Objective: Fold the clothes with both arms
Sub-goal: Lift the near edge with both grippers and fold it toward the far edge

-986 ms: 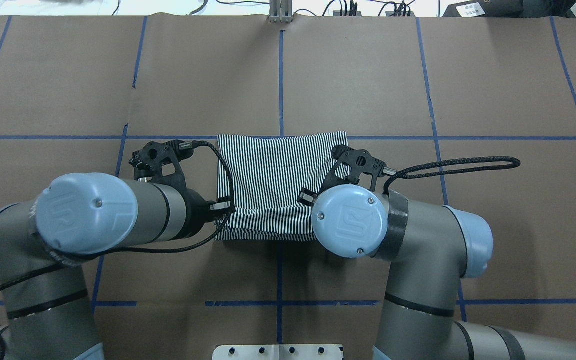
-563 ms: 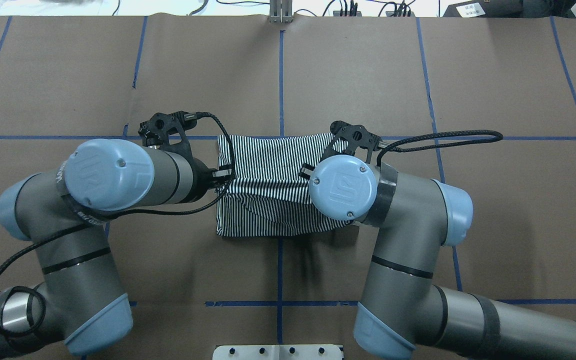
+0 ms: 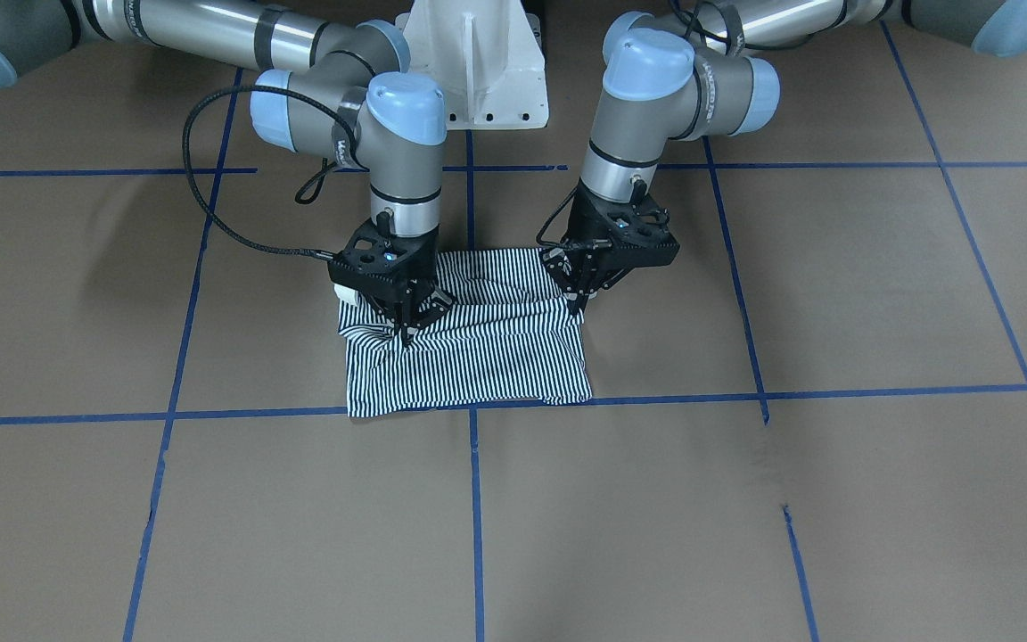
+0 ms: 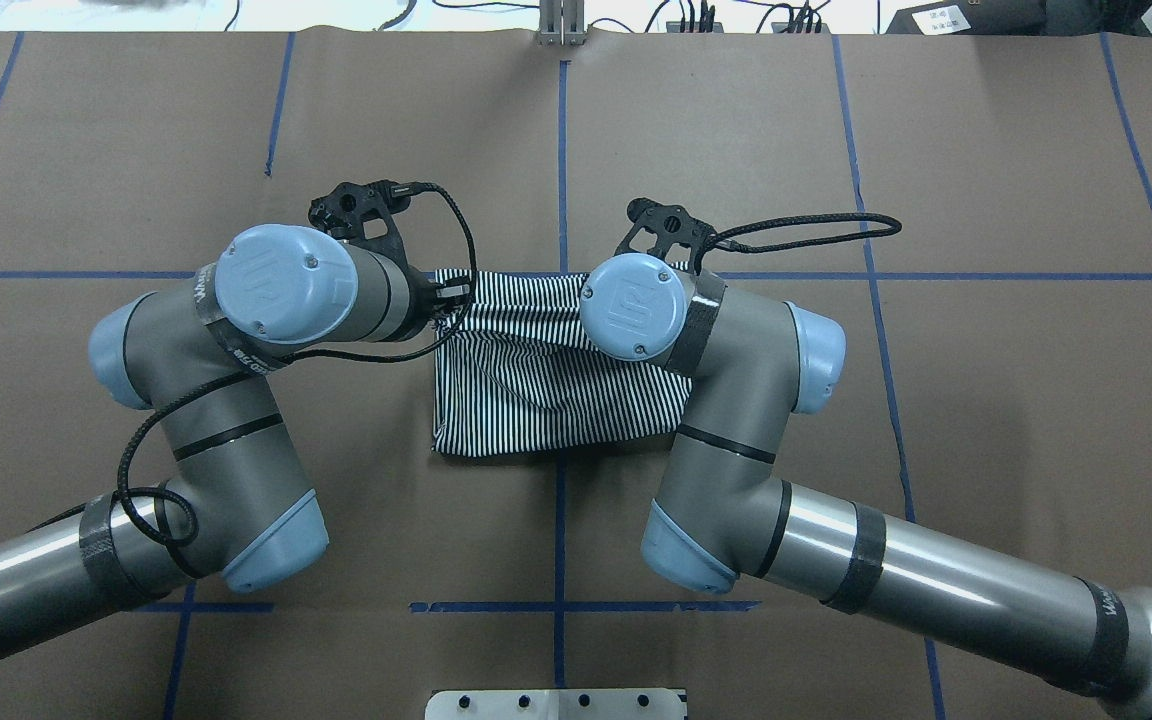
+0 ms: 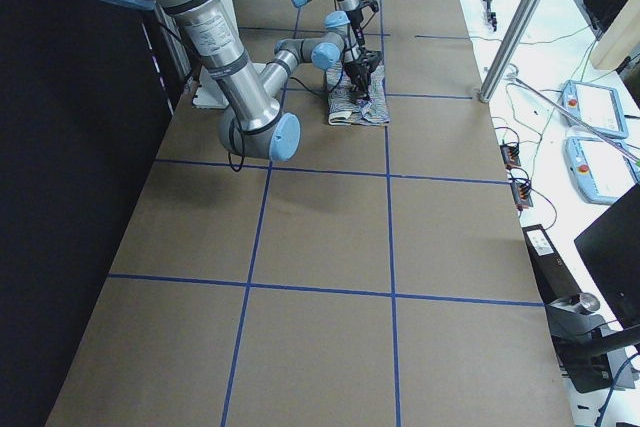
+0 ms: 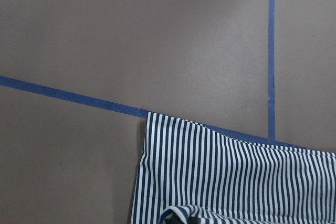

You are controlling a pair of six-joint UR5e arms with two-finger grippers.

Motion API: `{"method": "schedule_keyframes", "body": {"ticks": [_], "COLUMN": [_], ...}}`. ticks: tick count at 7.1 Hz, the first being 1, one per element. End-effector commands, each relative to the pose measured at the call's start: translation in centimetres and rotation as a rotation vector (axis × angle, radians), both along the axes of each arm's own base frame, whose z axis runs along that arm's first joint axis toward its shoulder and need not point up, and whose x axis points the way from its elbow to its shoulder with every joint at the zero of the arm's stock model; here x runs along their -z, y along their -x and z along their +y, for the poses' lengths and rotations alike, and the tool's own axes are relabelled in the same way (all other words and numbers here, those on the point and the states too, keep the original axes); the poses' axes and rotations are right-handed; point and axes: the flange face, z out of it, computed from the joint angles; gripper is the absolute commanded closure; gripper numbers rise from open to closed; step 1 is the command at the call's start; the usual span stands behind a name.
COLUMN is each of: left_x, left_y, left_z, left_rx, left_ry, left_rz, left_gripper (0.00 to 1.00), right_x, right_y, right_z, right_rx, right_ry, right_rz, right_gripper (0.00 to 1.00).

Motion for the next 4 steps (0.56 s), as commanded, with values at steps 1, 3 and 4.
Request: {"method": "schedule_keyframes", "body": {"ticks": [1, 3, 4], "left_x": [-1.79, -2.08, -2.18], "left_y": [-1.76, -2.12, -1.72], "left_z": [-1.07, -1.29, -1.27], "left_rx": [-0.004, -0.025, -0.077], "left_ry": [0.015, -0.029, -0.104], "left_rz": [-0.034, -0.024, -0.061], "left_gripper": [1.0, 0.53, 0.01], "right_x": [-0.57, -0.82, -0.08], "right_y": [0.89, 1.05, 0.95], "right_z": [-1.09, -1.17, -1.49], "right_rx": [0.0, 0.044, 0.058], "right_ry": [-0.001, -0.029, -0.047], "right_rz": [0.016, 0.048, 0.048], "right_gripper": [1.0, 0.01, 0.0]}}
